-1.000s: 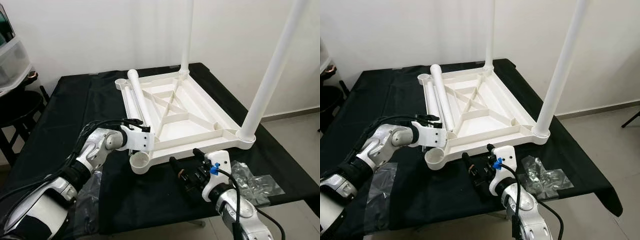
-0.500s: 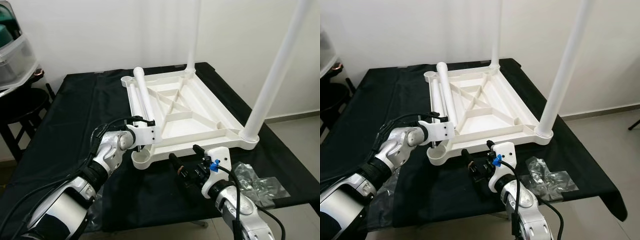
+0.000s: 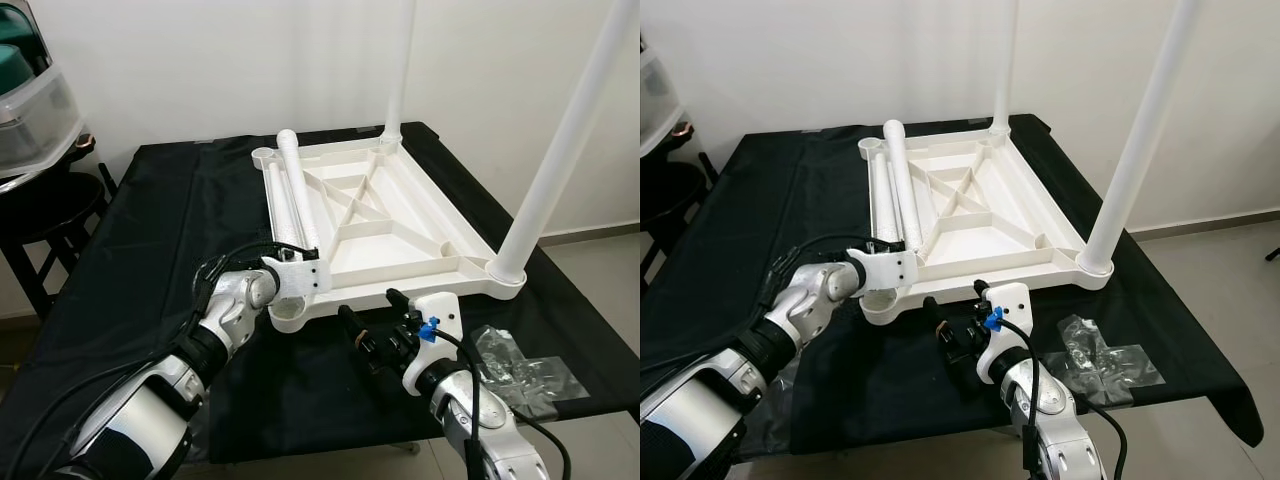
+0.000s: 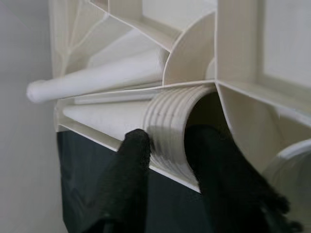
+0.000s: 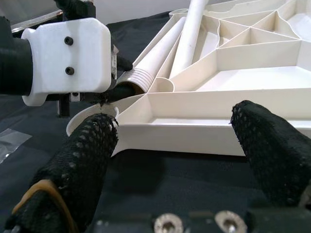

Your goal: Building children table

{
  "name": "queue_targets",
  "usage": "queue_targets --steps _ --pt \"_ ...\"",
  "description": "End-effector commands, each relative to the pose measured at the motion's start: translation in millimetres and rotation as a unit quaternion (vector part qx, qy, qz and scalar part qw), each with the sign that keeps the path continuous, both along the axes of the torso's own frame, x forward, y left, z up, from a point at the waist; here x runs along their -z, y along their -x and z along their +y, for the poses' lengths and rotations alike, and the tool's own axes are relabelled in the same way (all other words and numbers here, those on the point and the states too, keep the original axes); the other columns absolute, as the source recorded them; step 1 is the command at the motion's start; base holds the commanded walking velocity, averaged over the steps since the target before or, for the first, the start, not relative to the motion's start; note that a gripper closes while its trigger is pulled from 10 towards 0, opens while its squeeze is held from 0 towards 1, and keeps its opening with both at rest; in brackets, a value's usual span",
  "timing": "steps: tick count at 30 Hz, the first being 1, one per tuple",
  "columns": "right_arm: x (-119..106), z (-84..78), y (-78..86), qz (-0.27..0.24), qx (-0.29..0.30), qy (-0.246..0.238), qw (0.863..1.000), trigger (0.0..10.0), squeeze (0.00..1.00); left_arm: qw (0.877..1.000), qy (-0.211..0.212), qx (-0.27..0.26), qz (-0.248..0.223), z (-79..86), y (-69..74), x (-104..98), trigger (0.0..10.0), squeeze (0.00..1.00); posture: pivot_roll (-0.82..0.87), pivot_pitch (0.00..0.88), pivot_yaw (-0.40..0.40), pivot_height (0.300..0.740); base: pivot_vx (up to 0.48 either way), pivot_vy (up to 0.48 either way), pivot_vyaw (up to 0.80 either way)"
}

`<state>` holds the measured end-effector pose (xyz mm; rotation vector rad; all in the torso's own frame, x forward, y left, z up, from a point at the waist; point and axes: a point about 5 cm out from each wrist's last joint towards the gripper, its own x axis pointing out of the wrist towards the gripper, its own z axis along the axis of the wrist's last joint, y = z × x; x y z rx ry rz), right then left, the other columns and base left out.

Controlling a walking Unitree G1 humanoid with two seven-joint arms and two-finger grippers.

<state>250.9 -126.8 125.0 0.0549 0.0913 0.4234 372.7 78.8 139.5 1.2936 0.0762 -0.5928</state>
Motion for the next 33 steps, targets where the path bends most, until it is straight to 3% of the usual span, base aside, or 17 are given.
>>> queue_targets --steps 1,13,19,23,25,27,28,29,33 --pt "-5 1.0 0.2 -0.006 0.001 -0.003 1.000 10.0 0.00 1.000 -0.018 -0.015 0.003 6.7 0.0 8 0.0 0.00 -0.09 0.040 0.034 0.740 0.000 0.000 0.00" --pt "-7 1.3 -1.7 -0.009 0.002 -0.004 1.000 10.0 0.00 1.000 -0.007 -0.025 -0.008 12.3 -1.2 7 0.0 0.00 -0.09 0.030 0.032 0.740 0.000 0.000 0.00" --pt "-12 3.0 -5.0 -0.018 0.002 -0.007 1.000 10.0 0.00 0.997 0.023 -0.056 -0.056 34.6 -5.9 -14 0.0 0.00 -0.09 0.025 0.031 0.740 0.000 0.000 0.00" --pt "-14 3.4 -5.4 -0.020 0.002 -0.008 1.000 10.0 0.00 0.995 0.032 -0.064 -0.070 39.6 -6.6 -20 0.0 0.00 -0.09 0.024 0.031 0.740 0.000 0.000 0.00" --pt "-16 3.5 -6.0 -0.023 0.002 -0.009 1.000 10.0 0.00 0.992 0.043 -0.073 -0.092 46.5 -7.2 -30 0.0 0.00 -0.09 0.024 0.031 0.740 0.000 0.000 0.00" --pt "-20 3.6 -8.3 -0.030 0.002 -0.012 0.999 10.0 0.00 0.981 0.073 -0.098 -0.149 62.8 -5.3 -53 0.0 0.00 -0.08 0.022 0.028 0.740 0.000 0.000 0.00" --pt "-20 3.6 -8.3 -0.030 0.002 -0.012 0.999 10.0 0.00 0.981 0.073 -0.098 -0.149 62.8 -5.3 -53 0.0 0.00 -0.08 0.022 0.028 0.740 0.000 0.000 0.00" --pt "-22 4.1 -9.7 -0.033 0.001 -0.014 0.999 10.0 0.00 0.973 0.094 -0.111 -0.180 70.9 0.0 -65 0.0 0.00 -0.07 0.022 0.023 0.740 0.000 0.000 0.00" --pt "-23 4.9 -10.6 -0.034 -0.002 -0.014 0.999 10.0 0.00 0.967 0.112 -0.115 -0.199 74.1 8.0 -68 0.0 0.00 -0.07 0.023 0.018 0.740 0.000 0.000 0.00"
